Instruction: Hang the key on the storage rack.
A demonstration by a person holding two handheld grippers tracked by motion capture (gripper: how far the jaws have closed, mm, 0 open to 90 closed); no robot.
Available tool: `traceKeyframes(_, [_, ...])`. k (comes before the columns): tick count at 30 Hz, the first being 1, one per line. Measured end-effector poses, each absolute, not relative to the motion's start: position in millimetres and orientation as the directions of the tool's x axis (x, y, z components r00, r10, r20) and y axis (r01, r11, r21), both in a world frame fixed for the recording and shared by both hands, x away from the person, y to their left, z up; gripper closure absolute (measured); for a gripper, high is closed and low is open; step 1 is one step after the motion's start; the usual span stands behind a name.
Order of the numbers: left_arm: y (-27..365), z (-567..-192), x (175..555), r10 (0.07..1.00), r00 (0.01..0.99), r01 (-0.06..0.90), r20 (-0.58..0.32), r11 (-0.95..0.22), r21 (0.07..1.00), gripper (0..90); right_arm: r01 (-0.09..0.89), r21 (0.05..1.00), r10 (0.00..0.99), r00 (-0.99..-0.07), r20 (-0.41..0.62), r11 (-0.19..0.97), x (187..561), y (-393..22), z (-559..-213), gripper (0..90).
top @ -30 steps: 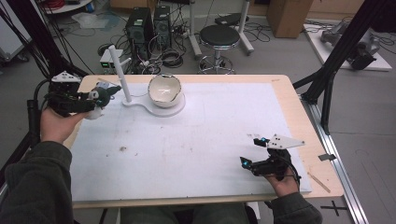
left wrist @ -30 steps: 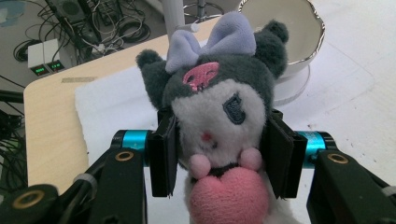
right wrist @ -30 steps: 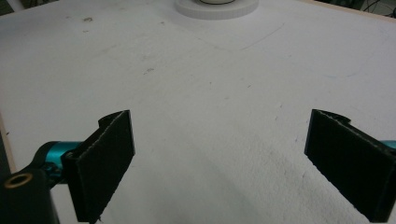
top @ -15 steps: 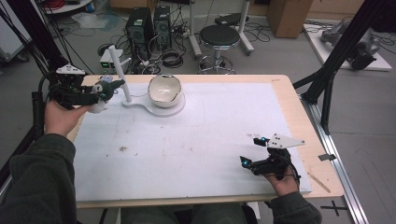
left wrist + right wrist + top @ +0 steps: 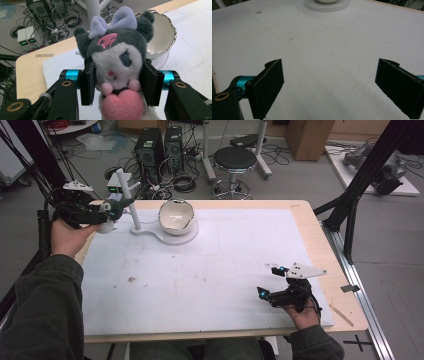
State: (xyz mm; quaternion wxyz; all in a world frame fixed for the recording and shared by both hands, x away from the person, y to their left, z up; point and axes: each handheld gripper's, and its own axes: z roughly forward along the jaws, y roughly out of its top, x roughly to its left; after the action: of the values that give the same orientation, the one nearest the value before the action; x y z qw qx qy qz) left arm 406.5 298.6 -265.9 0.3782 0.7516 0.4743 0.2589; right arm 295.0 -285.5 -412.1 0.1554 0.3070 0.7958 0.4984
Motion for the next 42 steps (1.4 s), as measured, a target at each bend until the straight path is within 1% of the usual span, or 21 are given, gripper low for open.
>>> traceKeyframes(20, [295.8,-273.8,425.7,0.93,0.366,0.521,0.016,-0.22,0.825,51.3,0.33,0.892,0.641,-0.765,0.061,0.309,295.1,-286.3,-411.8,7.5])
traceKeyframes(30, [299.2,-280.0,429.6,0.943,0.332,0.534,0.028,-0.212,0.818,51.1,0.332,0.892,0.642,-0.764,0.064,0.306,294.5,-286.1,-411.5,7.5])
traceKeyframes(36, [307.4,-294.7,426.7,0.954,0.3,0.556,-0.003,-0.172,0.813,50.8,0.325,0.893,0.637,-0.769,0.059,0.31,294.3,-286.1,-411.4,7.5])
traceKeyframes(42, [313.7,-306.4,423.7,0.957,0.288,0.562,-0.031,-0.143,0.814,50.0,0.329,0.892,0.638,-0.767,0.06,0.311,294.1,-285.0,-411.6,7.5])
